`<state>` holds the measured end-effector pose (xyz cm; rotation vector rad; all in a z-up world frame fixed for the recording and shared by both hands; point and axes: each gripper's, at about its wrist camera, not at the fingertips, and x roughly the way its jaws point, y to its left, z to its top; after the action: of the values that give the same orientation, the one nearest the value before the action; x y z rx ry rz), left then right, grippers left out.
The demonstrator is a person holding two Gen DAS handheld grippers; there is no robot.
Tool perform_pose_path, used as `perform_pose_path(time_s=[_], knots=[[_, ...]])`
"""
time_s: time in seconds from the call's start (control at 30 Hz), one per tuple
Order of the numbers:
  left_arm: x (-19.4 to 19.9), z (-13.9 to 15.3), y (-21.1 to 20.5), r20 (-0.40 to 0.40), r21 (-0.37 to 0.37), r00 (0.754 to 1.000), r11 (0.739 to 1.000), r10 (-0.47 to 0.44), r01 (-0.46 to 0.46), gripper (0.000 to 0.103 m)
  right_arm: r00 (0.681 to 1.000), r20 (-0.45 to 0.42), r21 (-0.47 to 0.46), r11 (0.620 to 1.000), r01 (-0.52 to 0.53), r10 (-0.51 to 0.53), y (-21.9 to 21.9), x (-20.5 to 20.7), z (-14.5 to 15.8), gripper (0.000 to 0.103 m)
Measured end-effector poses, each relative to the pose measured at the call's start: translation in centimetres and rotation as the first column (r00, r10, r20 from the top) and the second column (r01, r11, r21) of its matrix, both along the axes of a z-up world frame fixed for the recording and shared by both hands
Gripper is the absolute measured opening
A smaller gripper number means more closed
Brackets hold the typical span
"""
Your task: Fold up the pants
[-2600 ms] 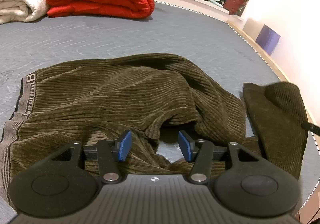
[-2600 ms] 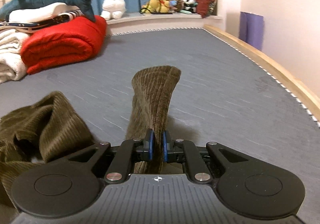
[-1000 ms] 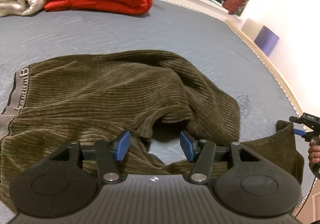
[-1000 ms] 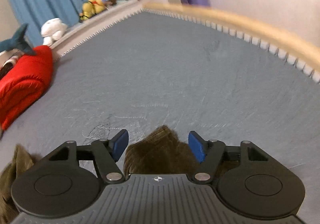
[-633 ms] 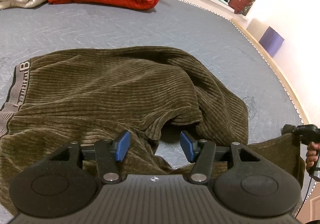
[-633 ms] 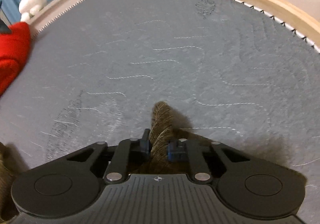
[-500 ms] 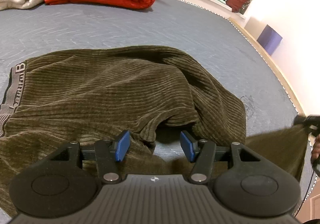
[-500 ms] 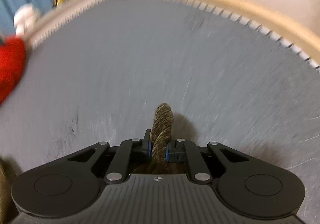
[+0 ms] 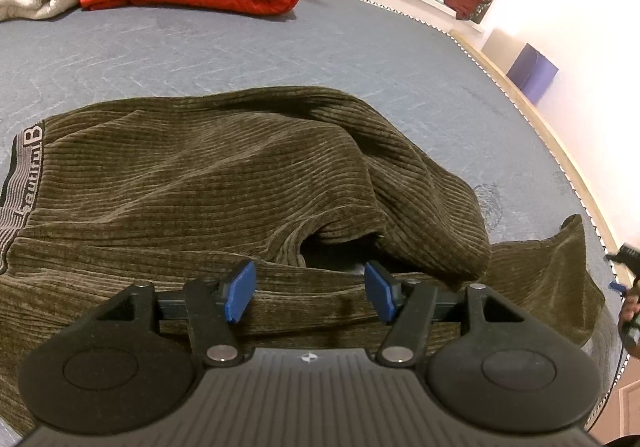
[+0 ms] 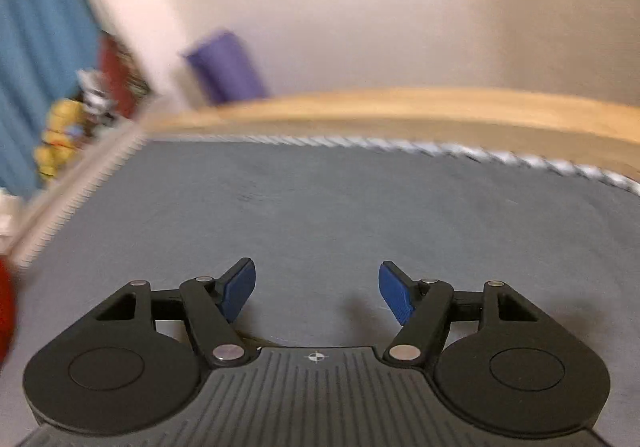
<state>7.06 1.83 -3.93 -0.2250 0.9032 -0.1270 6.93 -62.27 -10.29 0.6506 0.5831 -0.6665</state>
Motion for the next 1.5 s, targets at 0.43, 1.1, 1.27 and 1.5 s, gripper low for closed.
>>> perform_pose_path(time_s=[0.43, 1.1, 1.27, 1.5], knots=[[-0.2, 0.1, 0.0, 0.000, 0.002, 1.000, 1.000, 0.021, -0.021, 0.066, 0.933, -0.235, -0.186, 0.930, -0.317, 0.272, 3.3, 0.4, -0.6, 0.010], [-3.7, 2.9, 8.5, 0.034, 0.030, 0.999, 0.999, 0.018, -0.019, 0.018, 0.972, -0.036, -0.266, 0.935, -0.234, 0.232, 6.1, -3.3, 5.8, 0.050], [-5.3, 3.8, 13.8, -0.013, 0.055, 1.000, 0.998, -0.006, 0.007, 0.018, 0.872, 0.044, -0.325, 0.833, -0.448, 0.487, 13.4, -2.6, 10.4, 0.052], [-7.6, -1.3, 23.1, -0.136, -0.055, 0.968, 0.974, 0.210, -0.220, 0.027, 0.433, -0.006, -0.334, 0.407, -0.850, 0.901, 27.3, -4.8, 10.0, 0.056]])
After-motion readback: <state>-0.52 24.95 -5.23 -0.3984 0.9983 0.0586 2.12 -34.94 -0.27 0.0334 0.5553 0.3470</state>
